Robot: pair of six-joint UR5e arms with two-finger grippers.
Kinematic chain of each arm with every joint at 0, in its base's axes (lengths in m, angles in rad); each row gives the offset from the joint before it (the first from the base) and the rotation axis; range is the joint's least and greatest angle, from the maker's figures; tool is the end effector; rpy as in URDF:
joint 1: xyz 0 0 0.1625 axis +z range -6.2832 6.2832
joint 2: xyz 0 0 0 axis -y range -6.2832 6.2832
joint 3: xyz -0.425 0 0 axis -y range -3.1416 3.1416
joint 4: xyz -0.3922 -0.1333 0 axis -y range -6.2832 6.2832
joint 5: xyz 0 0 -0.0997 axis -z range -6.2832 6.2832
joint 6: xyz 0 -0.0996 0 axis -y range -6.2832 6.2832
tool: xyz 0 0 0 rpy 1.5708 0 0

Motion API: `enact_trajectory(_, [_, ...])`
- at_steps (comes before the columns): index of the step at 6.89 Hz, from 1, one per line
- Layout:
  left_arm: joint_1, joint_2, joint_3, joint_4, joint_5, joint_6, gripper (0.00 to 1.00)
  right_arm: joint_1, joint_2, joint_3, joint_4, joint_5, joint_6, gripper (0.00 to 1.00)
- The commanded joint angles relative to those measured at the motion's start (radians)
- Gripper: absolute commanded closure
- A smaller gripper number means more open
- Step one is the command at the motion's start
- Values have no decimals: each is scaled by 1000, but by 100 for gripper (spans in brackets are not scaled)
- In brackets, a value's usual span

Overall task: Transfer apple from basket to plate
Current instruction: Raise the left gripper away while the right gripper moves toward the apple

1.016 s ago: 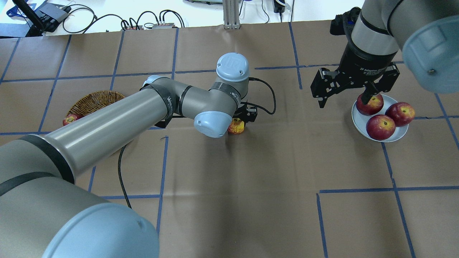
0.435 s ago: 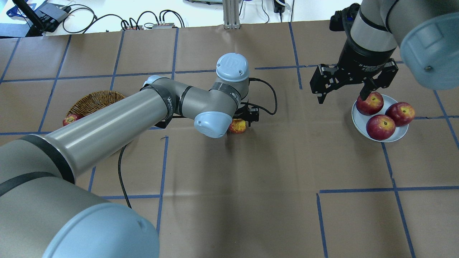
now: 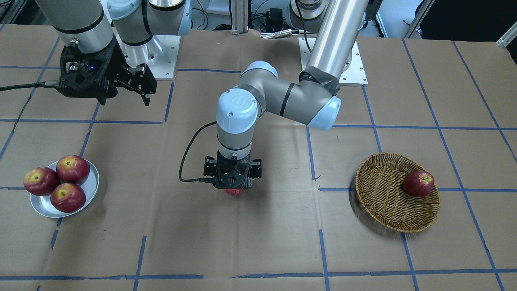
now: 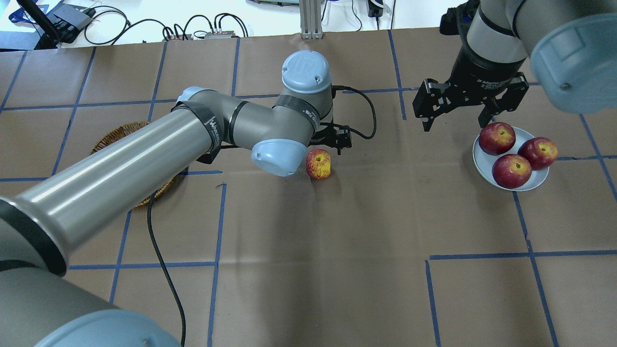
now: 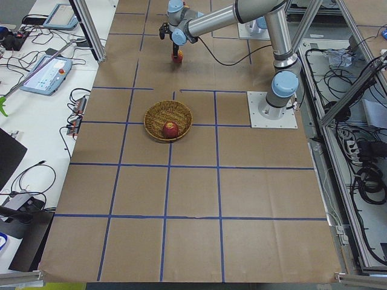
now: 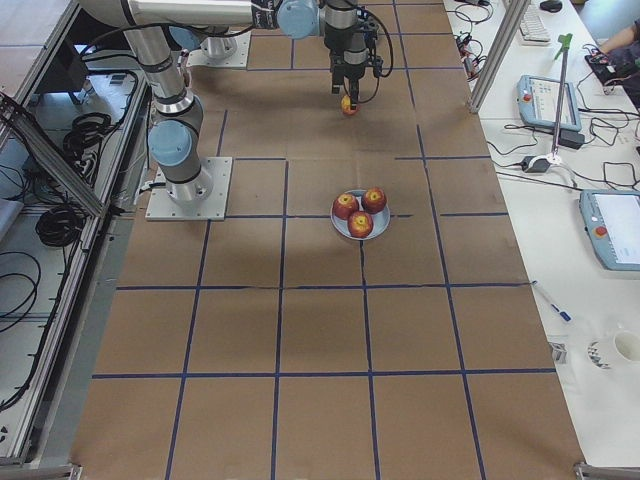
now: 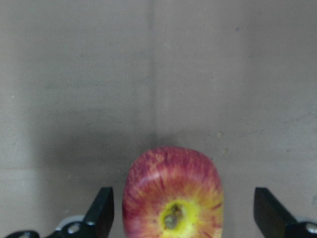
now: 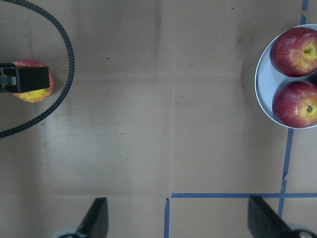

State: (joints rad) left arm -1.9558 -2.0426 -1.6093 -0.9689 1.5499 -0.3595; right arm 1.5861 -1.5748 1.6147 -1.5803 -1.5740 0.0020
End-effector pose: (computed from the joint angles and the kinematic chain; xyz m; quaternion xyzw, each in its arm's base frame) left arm -0.3673 -0.5458 0.2595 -0.0132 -0.9988 0.0388 0.0264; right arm 0.1404 -0.4847 0.4693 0.0067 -0.9999 -0.0152 0.0017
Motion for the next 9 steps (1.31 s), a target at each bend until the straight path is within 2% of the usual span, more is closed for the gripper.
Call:
enact_trajectory(1, [96, 249, 6, -282, 2, 151, 1, 2, 44, -32, -3, 11, 6, 0])
enact_trajectory(2, [170, 410, -9, -462, 2, 266, 1, 2, 58, -33, -10, 12, 6, 0])
enact_trajectory(3, [225, 506, -29, -543, -1, 342, 1, 5, 62, -32, -24, 15, 7, 0])
enact_trajectory(4, [271, 547, -40, -568, -5, 422, 1, 6, 76, -33, -42, 19, 9, 0])
enact_trajectory(5, [275, 574, -11, -568, -8, 422, 1, 24, 96, -33, -68, 19, 13, 0])
enact_trajectory(7, [282, 651, -21, -561, -8, 413, 1, 122, 163, -33, -169, 17, 126, 0])
enact_trajectory(9, [282, 648, -87, -554, -7, 415, 1, 219, 249, -35, -291, 16, 260, 0])
